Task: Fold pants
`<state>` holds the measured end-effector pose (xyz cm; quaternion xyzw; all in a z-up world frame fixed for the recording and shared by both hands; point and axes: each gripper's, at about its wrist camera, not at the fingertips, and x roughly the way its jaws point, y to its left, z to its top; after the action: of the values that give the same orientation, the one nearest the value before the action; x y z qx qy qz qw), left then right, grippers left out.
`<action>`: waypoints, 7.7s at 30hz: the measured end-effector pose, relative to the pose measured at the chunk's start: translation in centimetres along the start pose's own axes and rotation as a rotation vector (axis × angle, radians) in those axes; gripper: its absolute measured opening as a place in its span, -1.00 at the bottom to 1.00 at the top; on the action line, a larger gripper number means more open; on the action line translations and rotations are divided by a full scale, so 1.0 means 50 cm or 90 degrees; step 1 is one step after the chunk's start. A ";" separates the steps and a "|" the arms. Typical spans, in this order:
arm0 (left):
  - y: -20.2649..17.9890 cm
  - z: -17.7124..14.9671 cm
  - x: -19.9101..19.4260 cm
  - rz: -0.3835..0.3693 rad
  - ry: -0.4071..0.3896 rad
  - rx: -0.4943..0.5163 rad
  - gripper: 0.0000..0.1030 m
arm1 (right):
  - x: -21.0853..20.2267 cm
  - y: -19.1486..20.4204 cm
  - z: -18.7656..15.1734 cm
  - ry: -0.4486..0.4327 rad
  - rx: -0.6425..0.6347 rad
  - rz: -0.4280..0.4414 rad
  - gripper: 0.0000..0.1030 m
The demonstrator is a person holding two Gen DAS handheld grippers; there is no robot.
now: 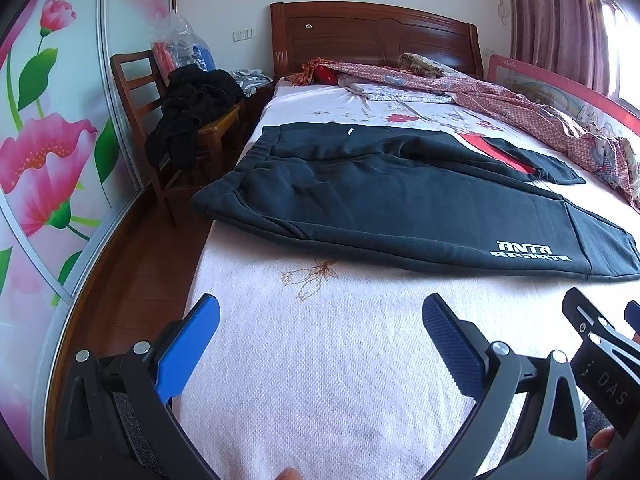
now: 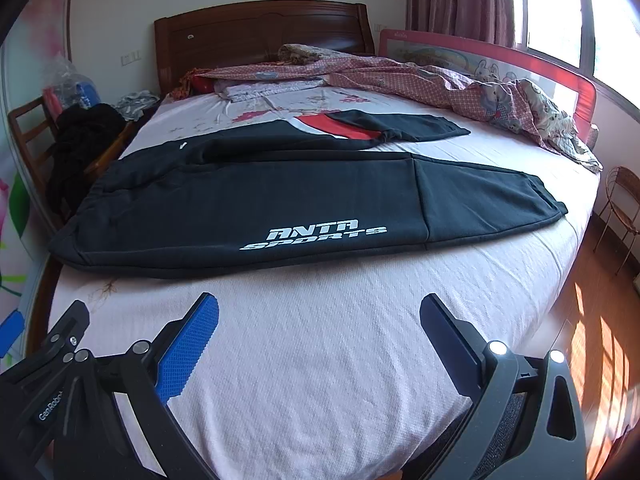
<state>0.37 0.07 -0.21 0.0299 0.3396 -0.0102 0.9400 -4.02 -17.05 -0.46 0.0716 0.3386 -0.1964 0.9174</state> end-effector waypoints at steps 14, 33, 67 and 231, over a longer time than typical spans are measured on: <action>0.001 -0.004 0.003 -0.002 0.005 -0.002 0.96 | 0.002 0.001 -0.002 0.001 0.002 0.001 0.94; -0.003 -0.009 0.009 -0.012 0.063 -0.010 0.96 | 0.011 0.001 -0.007 0.019 0.026 0.022 0.94; 0.210 0.077 0.385 -0.439 0.337 -0.765 0.96 | 0.071 -0.038 -0.017 0.071 0.060 0.020 0.94; 0.138 0.061 0.251 -0.090 0.181 0.029 0.62 | 0.392 -0.226 0.180 0.136 -0.181 0.034 0.78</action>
<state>12.26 6.78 -5.57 0.0286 0.4701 -0.0797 0.8785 10.31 -35.85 -6.33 -0.0295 0.4566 -0.1130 0.8820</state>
